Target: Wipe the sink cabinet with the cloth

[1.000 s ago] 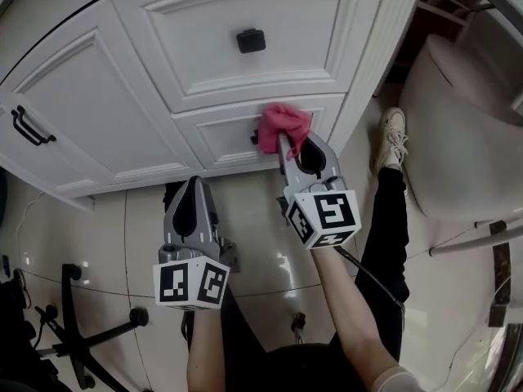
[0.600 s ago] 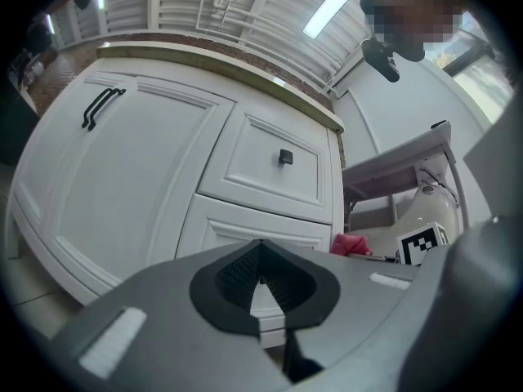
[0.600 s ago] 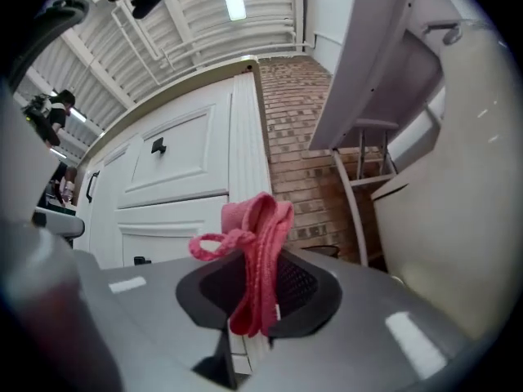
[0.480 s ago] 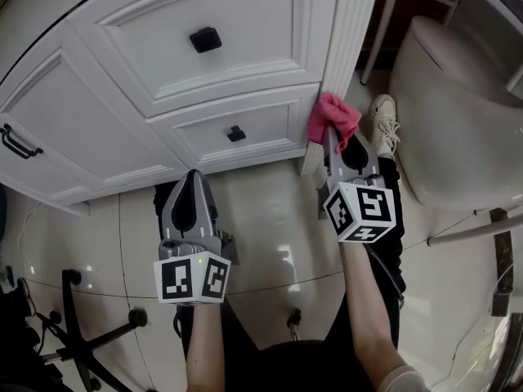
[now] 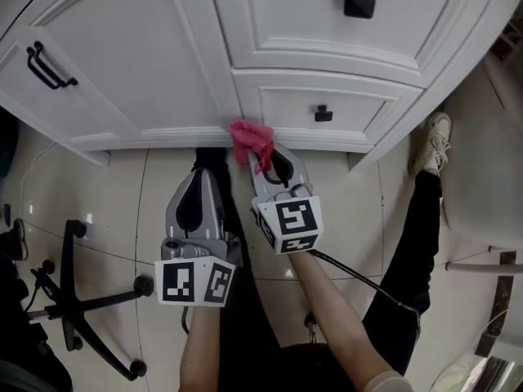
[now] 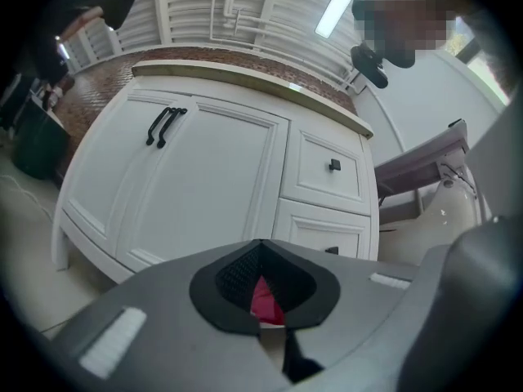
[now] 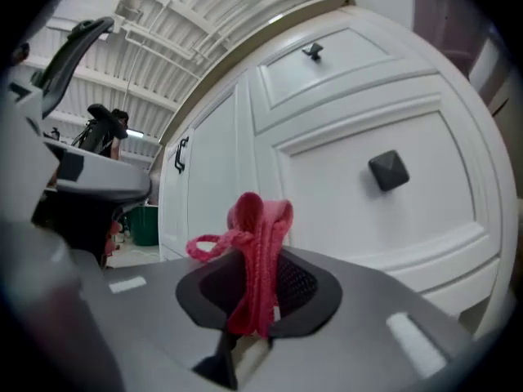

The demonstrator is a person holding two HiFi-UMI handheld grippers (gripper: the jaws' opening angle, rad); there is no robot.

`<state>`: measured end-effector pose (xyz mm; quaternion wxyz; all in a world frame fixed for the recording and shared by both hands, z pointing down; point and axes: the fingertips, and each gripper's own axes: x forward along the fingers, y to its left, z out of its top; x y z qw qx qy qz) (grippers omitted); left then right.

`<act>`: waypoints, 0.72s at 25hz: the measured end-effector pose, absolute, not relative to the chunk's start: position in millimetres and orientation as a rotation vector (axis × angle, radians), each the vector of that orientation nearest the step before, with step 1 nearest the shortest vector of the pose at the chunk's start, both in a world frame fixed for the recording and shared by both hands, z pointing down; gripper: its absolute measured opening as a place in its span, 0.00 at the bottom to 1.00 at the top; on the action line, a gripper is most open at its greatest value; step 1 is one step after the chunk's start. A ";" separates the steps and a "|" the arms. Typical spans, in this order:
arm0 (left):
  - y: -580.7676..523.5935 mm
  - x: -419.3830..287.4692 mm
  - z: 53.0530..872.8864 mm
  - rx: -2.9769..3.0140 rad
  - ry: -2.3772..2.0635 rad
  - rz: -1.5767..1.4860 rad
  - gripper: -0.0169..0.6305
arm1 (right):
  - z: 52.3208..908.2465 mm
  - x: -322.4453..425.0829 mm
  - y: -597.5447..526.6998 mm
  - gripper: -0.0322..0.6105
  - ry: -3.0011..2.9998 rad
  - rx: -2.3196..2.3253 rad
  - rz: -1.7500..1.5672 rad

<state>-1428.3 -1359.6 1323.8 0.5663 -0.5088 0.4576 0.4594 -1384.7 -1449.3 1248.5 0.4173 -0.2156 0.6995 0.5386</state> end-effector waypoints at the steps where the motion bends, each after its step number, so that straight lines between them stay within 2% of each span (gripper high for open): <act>1: -1366.1 -1433.1 1322.8 -1.197 1.093 1.069 0.05 | 1243.2 -1385.8 -1456.0 0.15 1.754 -0.568 1.363; 4: -1377.1 -1445.3 1321.0 -1.193 1.127 1.073 0.05 | 1226.3 -1353.0 -1475.7 0.15 1.714 -0.644 1.319; 7: -1380.9 -1434.9 1309.5 -1.204 1.114 1.093 0.05 | 1216.7 -1289.6 -1491.8 0.15 1.654 -0.703 1.257; 13: -1388.4 -1355.9 1282.5 -1.251 1.031 1.019 0.05 | 1215.6 -1181.1 -1519.1 0.15 1.567 -0.839 1.152; 18: -1381.1 -1296.1 1281.3 -1.255 0.966 0.929 0.05 | 1219.2 -1138.4 -1530.2 0.15 1.550 -0.910 1.128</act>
